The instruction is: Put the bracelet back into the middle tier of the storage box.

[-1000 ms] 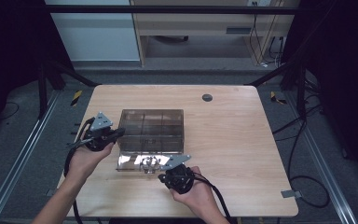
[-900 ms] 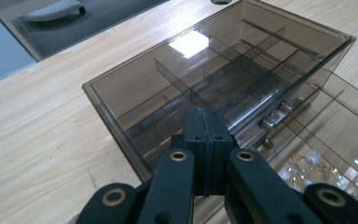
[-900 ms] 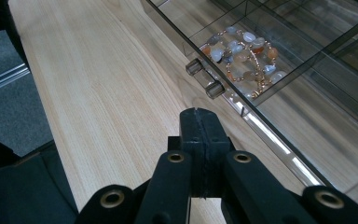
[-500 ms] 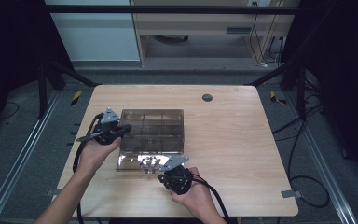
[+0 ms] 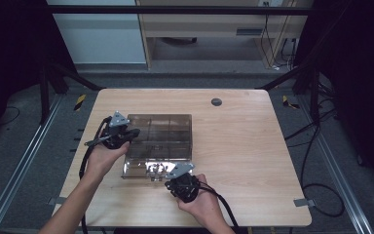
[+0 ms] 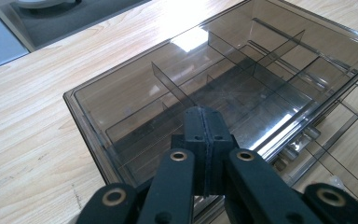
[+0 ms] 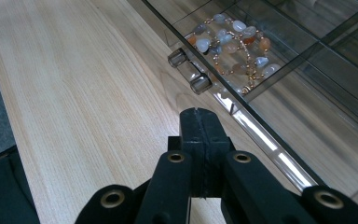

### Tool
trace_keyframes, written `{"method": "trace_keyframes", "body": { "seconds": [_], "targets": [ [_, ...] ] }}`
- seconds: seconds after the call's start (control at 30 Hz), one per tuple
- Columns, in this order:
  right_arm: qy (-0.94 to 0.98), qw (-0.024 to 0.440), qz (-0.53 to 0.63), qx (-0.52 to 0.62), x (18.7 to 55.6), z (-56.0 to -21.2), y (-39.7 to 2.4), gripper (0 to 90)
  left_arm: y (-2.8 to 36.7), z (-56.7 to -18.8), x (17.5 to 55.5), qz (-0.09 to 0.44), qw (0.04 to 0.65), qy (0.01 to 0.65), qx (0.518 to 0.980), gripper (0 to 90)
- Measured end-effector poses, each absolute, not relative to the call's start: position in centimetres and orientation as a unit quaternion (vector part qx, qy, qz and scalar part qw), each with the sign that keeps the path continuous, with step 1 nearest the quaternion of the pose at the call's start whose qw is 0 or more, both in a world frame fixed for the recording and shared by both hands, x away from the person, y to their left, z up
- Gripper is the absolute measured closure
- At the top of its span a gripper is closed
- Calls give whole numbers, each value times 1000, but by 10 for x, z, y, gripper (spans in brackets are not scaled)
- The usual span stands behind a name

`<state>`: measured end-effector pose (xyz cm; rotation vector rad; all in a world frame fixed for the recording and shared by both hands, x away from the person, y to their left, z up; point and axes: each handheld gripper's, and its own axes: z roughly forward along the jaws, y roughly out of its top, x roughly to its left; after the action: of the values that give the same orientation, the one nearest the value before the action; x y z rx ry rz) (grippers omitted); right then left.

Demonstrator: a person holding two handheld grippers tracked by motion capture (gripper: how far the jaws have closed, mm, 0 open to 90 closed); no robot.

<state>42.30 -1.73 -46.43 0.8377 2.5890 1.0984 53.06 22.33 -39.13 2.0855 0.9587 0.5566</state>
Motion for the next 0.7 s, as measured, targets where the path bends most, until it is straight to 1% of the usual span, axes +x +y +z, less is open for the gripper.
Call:
{"method": "trace_keyframes", "body": {
  "seconds": [0.7],
  "targets": [
    [878,124,365,284,427,-470,-10,900,216,-398,532,217,365,373,825,896]
  ]
}}
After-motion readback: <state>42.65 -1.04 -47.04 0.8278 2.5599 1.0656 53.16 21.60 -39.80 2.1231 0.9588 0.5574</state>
